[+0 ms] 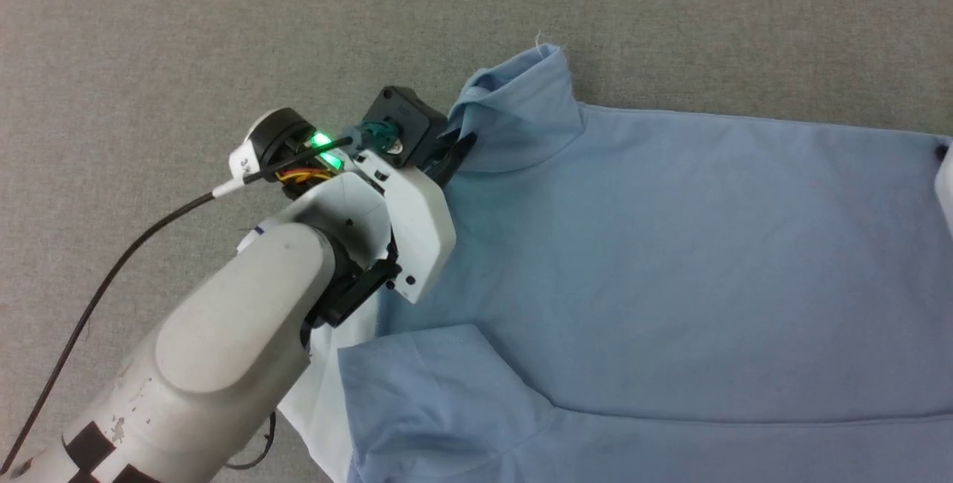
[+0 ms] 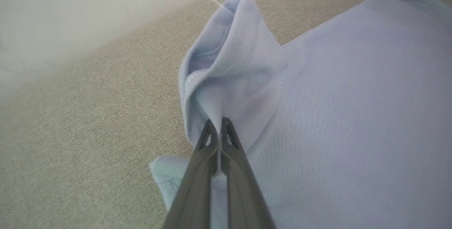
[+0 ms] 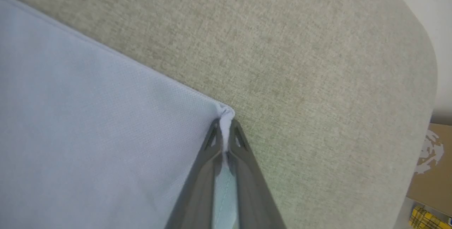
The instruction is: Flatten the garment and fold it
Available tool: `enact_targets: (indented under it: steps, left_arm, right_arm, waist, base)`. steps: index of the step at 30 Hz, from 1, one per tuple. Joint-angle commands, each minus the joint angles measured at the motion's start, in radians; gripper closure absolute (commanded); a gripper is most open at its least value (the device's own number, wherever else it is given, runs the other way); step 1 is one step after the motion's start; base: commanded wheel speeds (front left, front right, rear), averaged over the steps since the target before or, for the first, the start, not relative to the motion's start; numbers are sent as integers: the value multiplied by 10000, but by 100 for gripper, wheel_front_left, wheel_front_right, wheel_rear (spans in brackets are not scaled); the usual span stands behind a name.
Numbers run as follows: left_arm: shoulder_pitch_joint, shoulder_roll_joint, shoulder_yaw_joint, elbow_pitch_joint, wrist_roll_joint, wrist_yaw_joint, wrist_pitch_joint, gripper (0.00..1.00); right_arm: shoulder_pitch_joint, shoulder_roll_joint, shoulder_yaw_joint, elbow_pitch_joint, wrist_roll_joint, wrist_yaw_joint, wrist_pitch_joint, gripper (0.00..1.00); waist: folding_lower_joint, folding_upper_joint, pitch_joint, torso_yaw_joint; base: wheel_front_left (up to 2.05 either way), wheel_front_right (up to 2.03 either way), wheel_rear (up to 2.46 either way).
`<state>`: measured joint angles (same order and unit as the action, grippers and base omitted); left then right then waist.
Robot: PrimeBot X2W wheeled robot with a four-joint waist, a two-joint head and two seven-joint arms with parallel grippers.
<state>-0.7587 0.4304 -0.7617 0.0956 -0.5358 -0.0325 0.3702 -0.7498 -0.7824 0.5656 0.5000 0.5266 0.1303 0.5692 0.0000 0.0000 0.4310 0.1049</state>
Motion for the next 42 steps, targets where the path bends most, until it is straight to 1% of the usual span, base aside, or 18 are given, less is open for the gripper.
enact_targets:
  steps: [1, 5, 9, 14, 15, 19, 22, 25, 29, 32, 36, 38, 42]
  left_arm:
    - [142, -17, 18, 87, 60, 95, -123, 100]
    - [370, 32, 81, 327, -17, 164, -391, 100]
    - [798, 184, 135, 459, -185, 240, -558, 100]
    - [1590, 492, 185, 250, -378, 451, -736, 100]
    - [1590, 492, 185, 250, -378, 451, -736, 100]
    - [2341, 826, 149, -170, -476, 654, -790, 100]
    - [2956, 1111, 112, -598, -530, 845, -820, 100]
    - [3588, 1434, 75, -1136, -550, 1089, -822, 100]
    - [4395, 1801, -27, -1836, -565, 1424, -768, 100]
    - [4880, 1986, -72, -2169, -624, 1612, -780, 100]
    - [5317, 2078, -228, -2173, -643, 1681, -856, 100]
    - [5425, 1987, -270, -2070, -714, 1687, -931, 100]
    - [5467, 1907, -371, -1661, -762, 1586, -1000, 100]
  right_arm:
    - [217, 280, 235, 317, 185, 4, -159, 100]
    - [64, 395, -6, 420, 592, 4, -1121, 100]
    - [314, 345, -220, 178, 712, 4, -1865, 100]
    - [1312, 254, -988, -386, 820, 4, -2505, 100]
    - [1312, 254, -988, -386, 820, 4, -2505, 100]
    - [2647, 342, -1961, -1030, 977, 4, -2655, 100]
    - [3870, 524, -2722, -1696, 1052, 4, -2594, 100]
    - [5183, 736, -3384, -2494, 929, 4, -2312, 100]
    - [6706, 1119, -3992, -3557, 738, 4, -1747, 100]
    - [7512, 1342, -4288, -4137, 546, 4, -1362, 100]
    - [8109, 1456, -4452, -4465, 200, 4, -1017, 100]
    - [8271, 1540, -4562, -4407, 129, 4, -877, 100]
    - [8492, 1504, -4598, -4159, -121, 4, -565, 100]
  waist:
    - [0, 0, -142, -103]
    - [0, 0, -571, -263]
    - [0, 0, -1142, -477]
    - [0, 0, -1848, -702]
    - [0, 0, -1848, -702]
    - [0, 0, -2312, -816]
    - [0, 0, -2597, -885]
    - [0, 0, -2755, -926]
    - [0, 0, -2810, -932]
    - [0, 0, -2787, -896]
    - [0, 0, -2739, -829]
    - [0, 0, -2721, -771]
    - [0, 0, -2693, -676]
  base:
    - [0, 0, 0]
    - [0, 0, 0]
    - [0, 0, 0]
    - [0, 0, 0]
    - [0, 0, 0]
    - [0, 0, 0]
    - [0, 0, 0]
    - [0, 0, 0]
    - [0, 0, 0]
    - [0, 0, 0]
    - [0, 0, 0]
    - [0, 0, 0]
    - [0, 0, 0]
